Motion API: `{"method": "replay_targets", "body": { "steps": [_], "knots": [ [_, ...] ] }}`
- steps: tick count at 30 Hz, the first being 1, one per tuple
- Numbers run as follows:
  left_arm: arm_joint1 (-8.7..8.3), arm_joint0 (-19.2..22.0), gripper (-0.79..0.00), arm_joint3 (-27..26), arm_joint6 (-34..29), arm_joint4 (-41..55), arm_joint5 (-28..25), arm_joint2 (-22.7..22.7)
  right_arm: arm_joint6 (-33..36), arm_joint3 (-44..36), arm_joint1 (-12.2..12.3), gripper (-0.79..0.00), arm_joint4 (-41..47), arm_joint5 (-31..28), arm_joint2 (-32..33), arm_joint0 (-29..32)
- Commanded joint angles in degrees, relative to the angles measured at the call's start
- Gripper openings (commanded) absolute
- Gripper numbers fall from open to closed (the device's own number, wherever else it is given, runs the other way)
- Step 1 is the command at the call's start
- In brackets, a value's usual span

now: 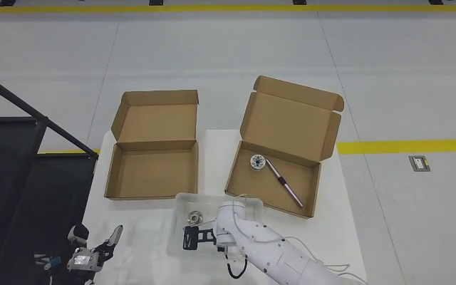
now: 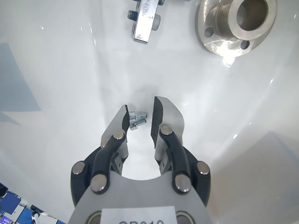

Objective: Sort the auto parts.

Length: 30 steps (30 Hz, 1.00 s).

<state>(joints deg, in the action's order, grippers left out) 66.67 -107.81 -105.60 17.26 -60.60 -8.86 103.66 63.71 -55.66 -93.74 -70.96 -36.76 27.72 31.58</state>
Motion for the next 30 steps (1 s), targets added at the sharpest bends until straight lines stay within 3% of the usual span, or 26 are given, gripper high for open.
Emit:
{"method": "replay_targets", "body": {
  "steps": [1,8,14,19,24,30],
  "knots": [
    [0.0,0.0,0.0,0.0,0.0,0.0,0.0,0.0,-0.24,0.25,-0.1,-0.545,-0.07,0.14,0.06,-0.11],
    [0.0,0.0,0.0,0.0,0.0,0.0,0.0,0.0,-0.94,-0.73,0.1,-0.576,-0.77,0.87,1.11,-0.08],
    [0.0,0.0,0.0,0.0,0.0,0.0,0.0,0.0,-2.25,-7.99,2.26,-0.588,-2.42,1.12,5.45,1.29],
    [0.0,0.0,0.0,0.0,0.0,0.0,0.0,0.0,-4.28,-20.4,6.17,-0.751,-4.84,-3.14,13.32,5.9],
    [0.0,0.0,0.0,0.0,0.0,0.0,0.0,0.0,-1.65,-27.7,8.4,-0.656,-7.04,-5.47,16.5,10.92],
    [0.0,0.0,0.0,0.0,0.0,0.0,0.0,0.0,-2.52,-22.79,8.16,-0.591,-5.77,-6.27,13.88,10.03]
  ]
}}
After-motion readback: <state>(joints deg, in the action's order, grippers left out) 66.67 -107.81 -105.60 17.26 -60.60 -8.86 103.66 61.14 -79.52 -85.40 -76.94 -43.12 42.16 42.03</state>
